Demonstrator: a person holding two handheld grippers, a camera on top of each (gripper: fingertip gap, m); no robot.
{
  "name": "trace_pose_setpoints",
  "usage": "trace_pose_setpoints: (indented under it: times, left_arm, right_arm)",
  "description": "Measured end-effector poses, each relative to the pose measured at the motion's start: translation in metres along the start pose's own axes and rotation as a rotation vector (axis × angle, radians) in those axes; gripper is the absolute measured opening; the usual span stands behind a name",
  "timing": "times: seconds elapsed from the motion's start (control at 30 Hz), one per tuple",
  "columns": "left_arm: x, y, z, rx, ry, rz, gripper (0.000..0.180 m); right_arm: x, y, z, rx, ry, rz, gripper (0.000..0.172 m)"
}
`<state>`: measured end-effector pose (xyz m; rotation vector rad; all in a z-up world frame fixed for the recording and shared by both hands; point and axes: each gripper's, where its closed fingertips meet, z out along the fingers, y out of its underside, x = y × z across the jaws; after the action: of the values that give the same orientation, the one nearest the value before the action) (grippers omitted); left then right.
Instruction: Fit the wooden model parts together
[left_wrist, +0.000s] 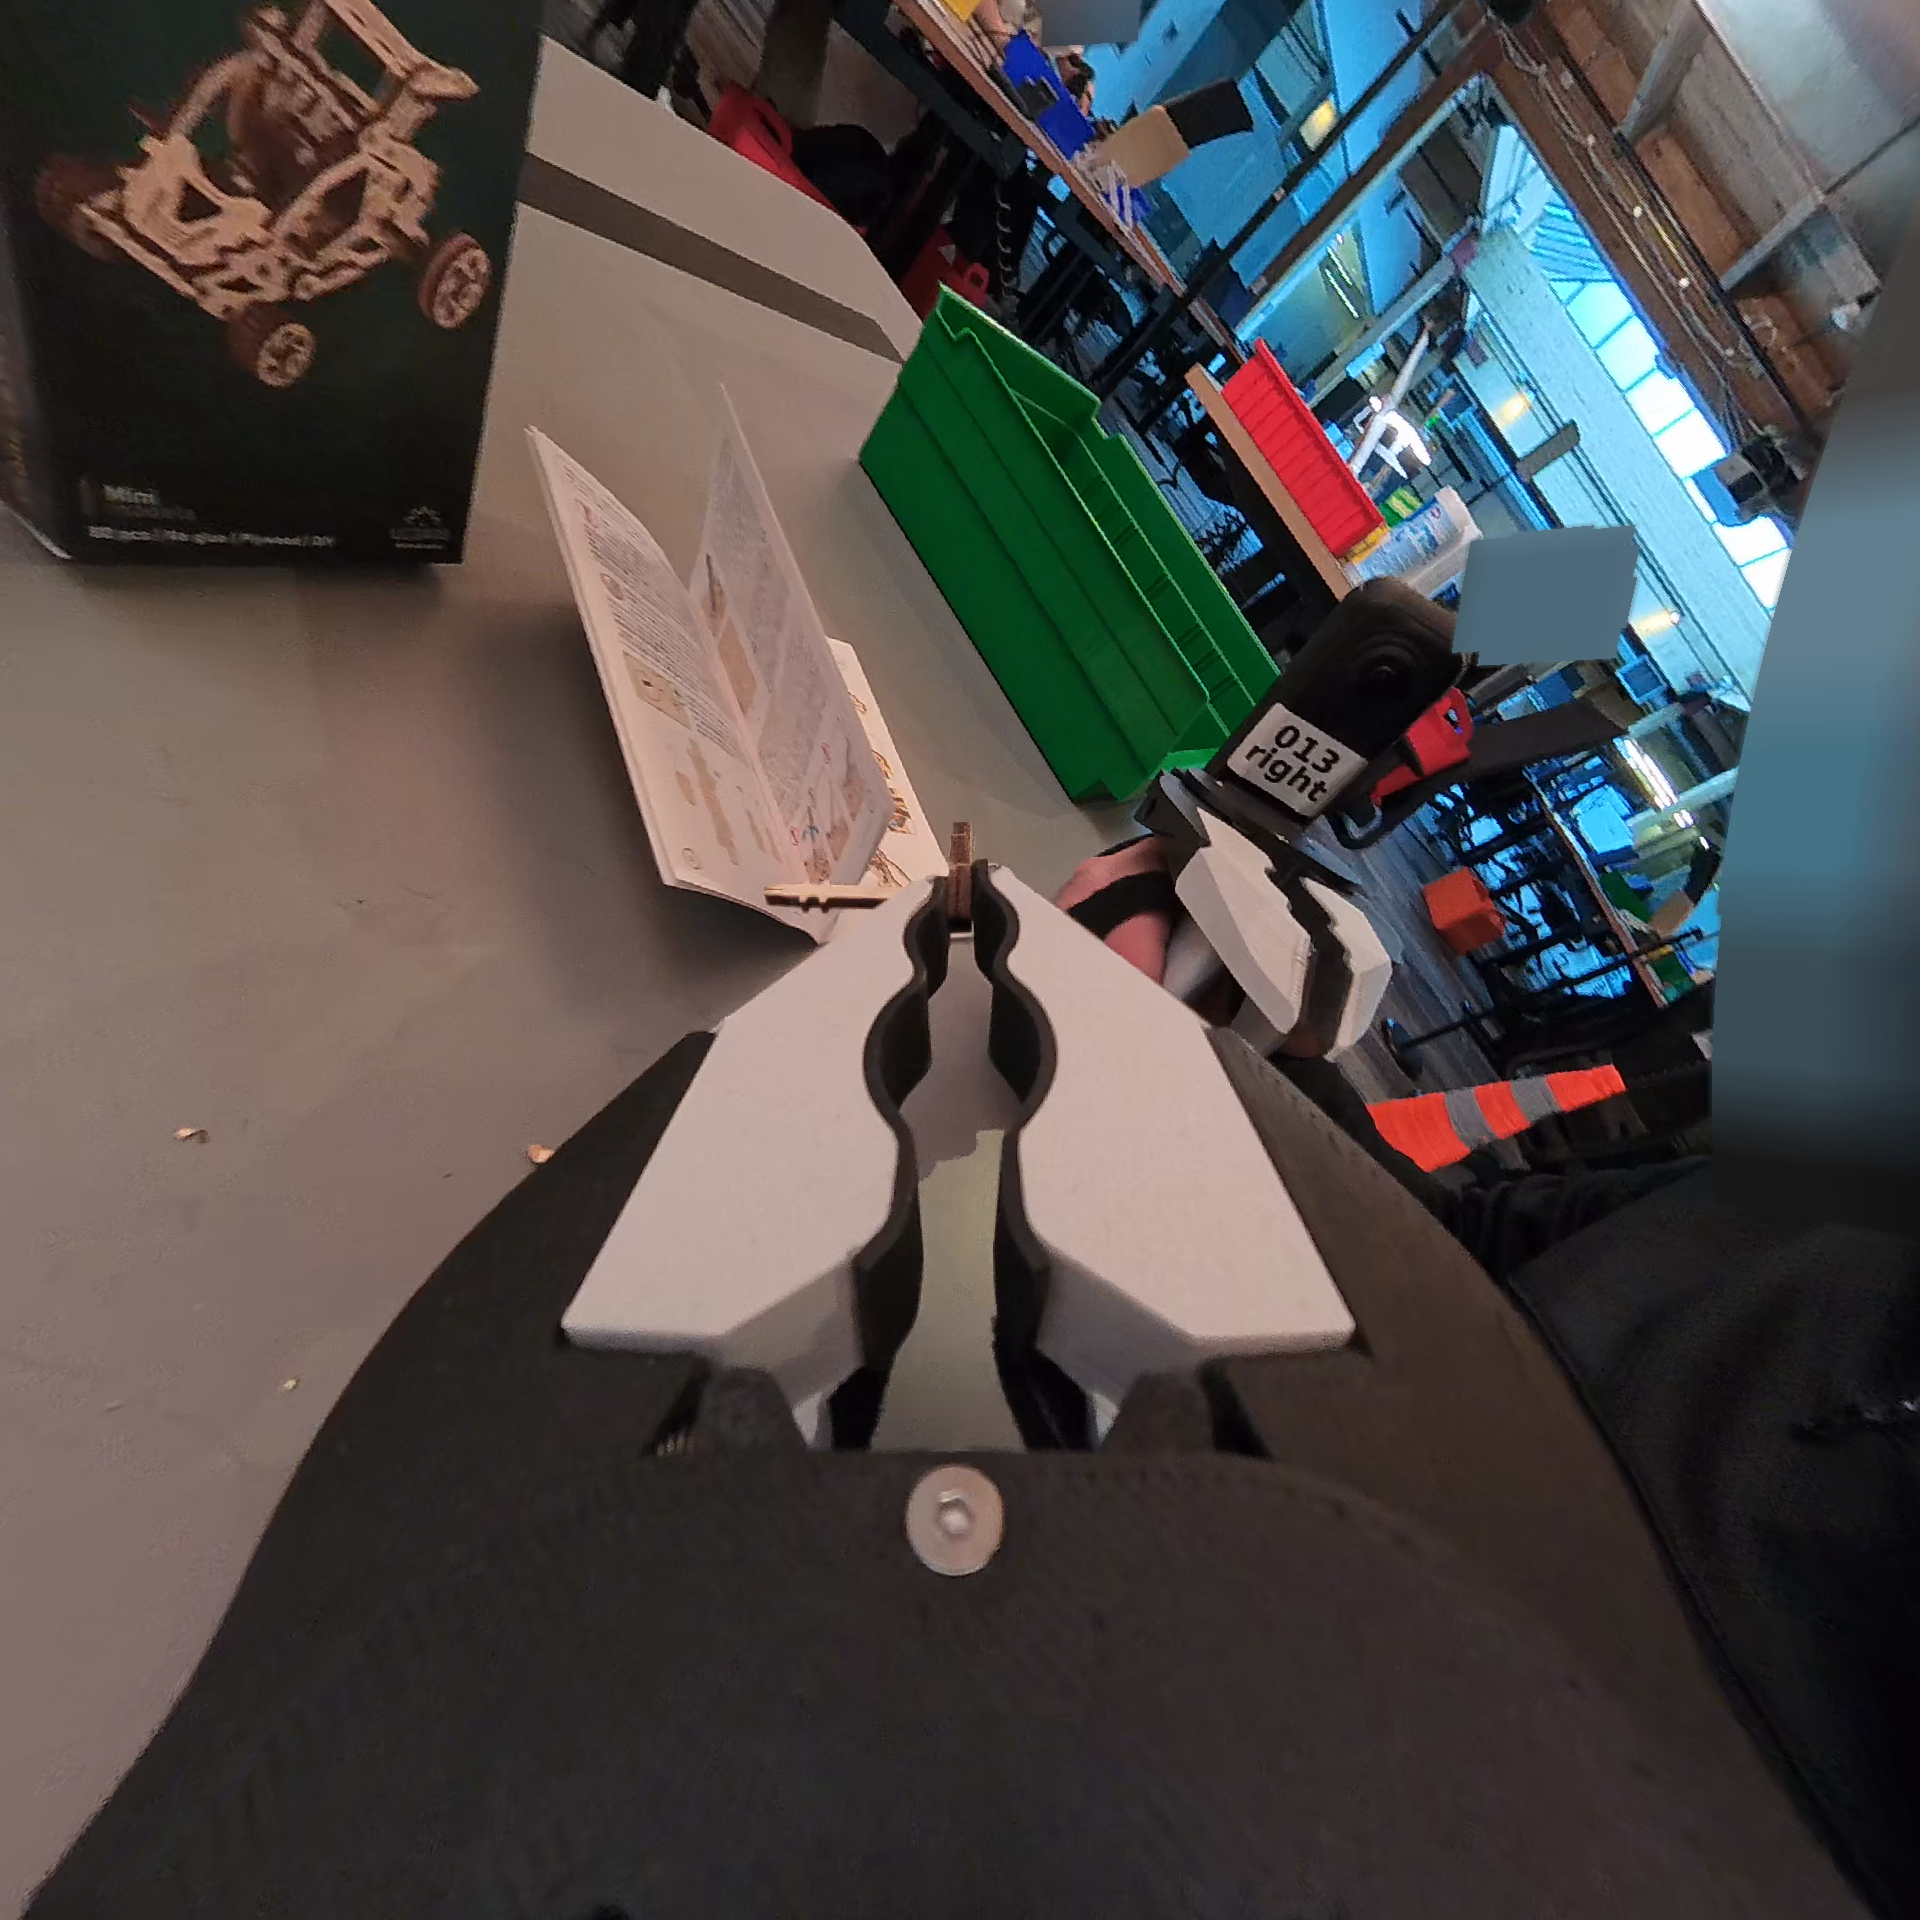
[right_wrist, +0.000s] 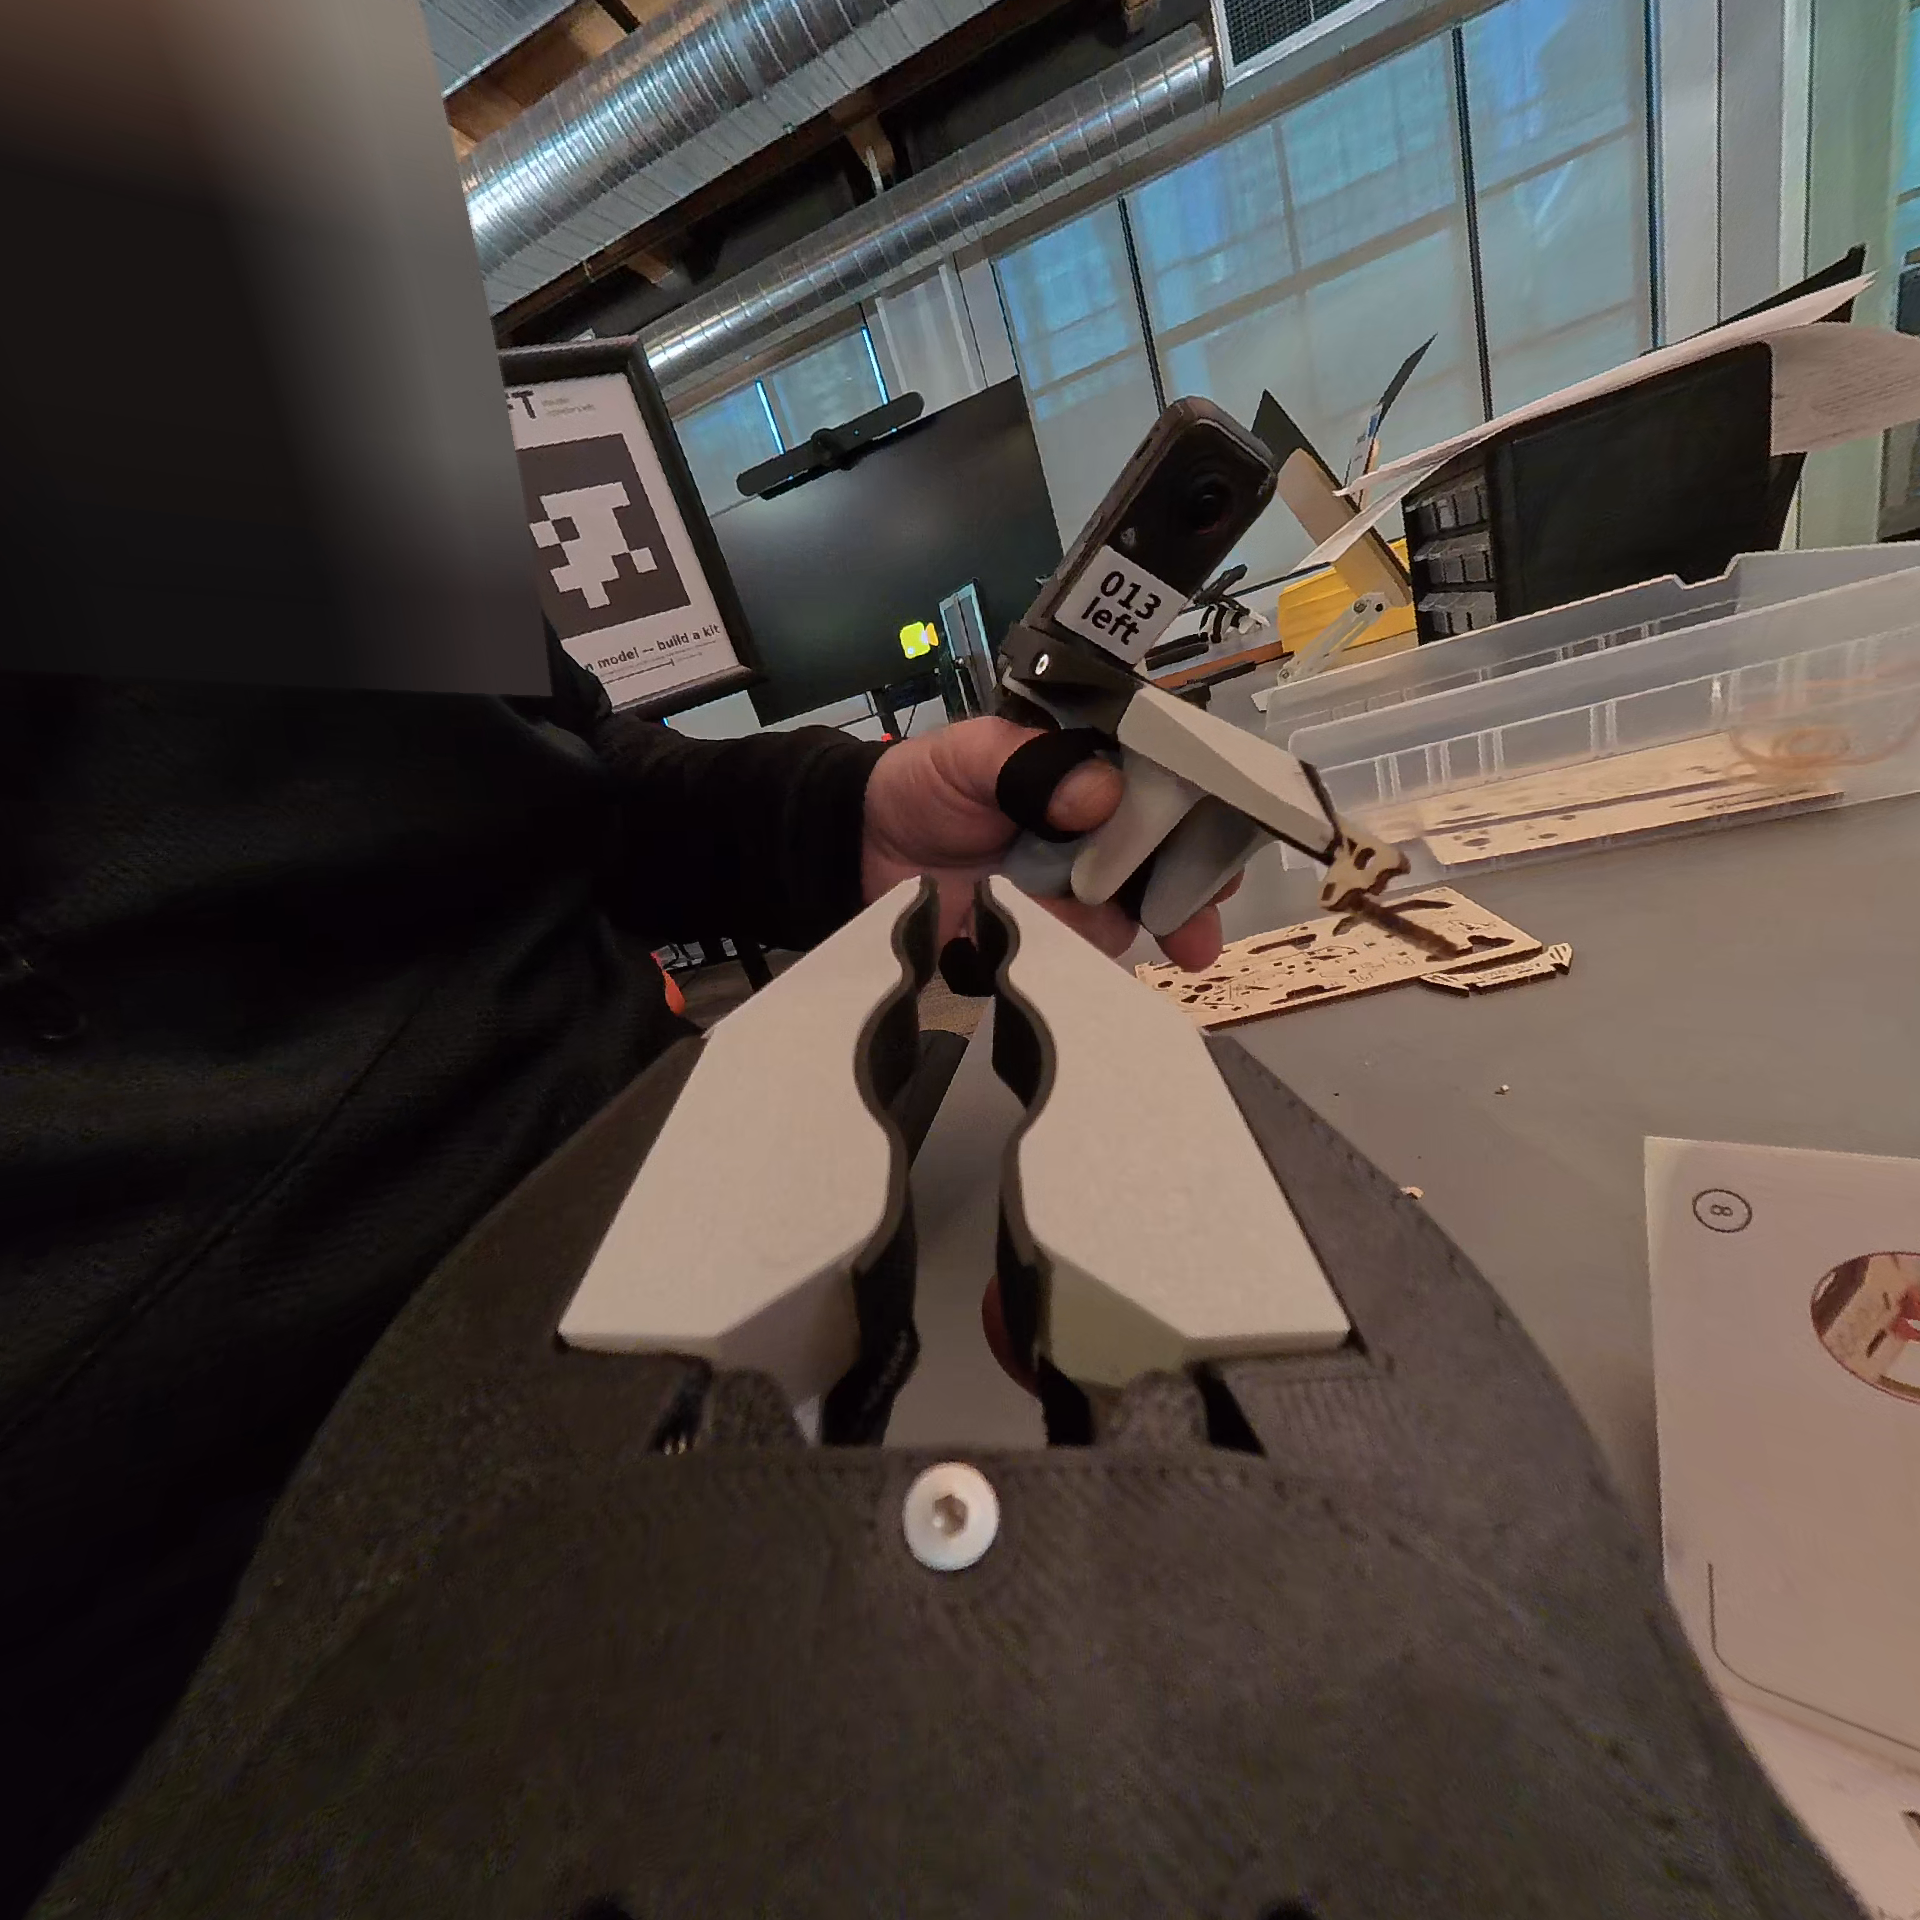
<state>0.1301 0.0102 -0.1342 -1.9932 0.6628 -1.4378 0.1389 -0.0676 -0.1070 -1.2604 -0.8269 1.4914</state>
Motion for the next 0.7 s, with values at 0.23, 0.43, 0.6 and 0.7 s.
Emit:
trace_pose_setpoints:
  times: [0.23,0.43,0.6,0.7]
  left_arm:
    - [-0.01,-0.005,-0.008,0.034,-0.055,-0.036,0.002]
    - [-0.01,-0.009,-0.012,0.055,-0.059,-0.051,0.002]
    - [-0.009,-0.009,-0.013,0.058,-0.053,-0.06,0.002]
    - [-0.007,-0.01,-0.014,0.066,-0.034,-0.059,0.002]
  right_arm:
    - [0.001,0.001,0.0,-0.006,0.002,0.002,0.004]
    - [0.002,0.003,0.001,-0.012,0.002,0.005,0.004]
    - [0.002,0.002,0.001,-0.009,0.005,0.002,0.004]
    - [0.005,0.001,0.0,-0.005,0.024,-0.005,0.007]
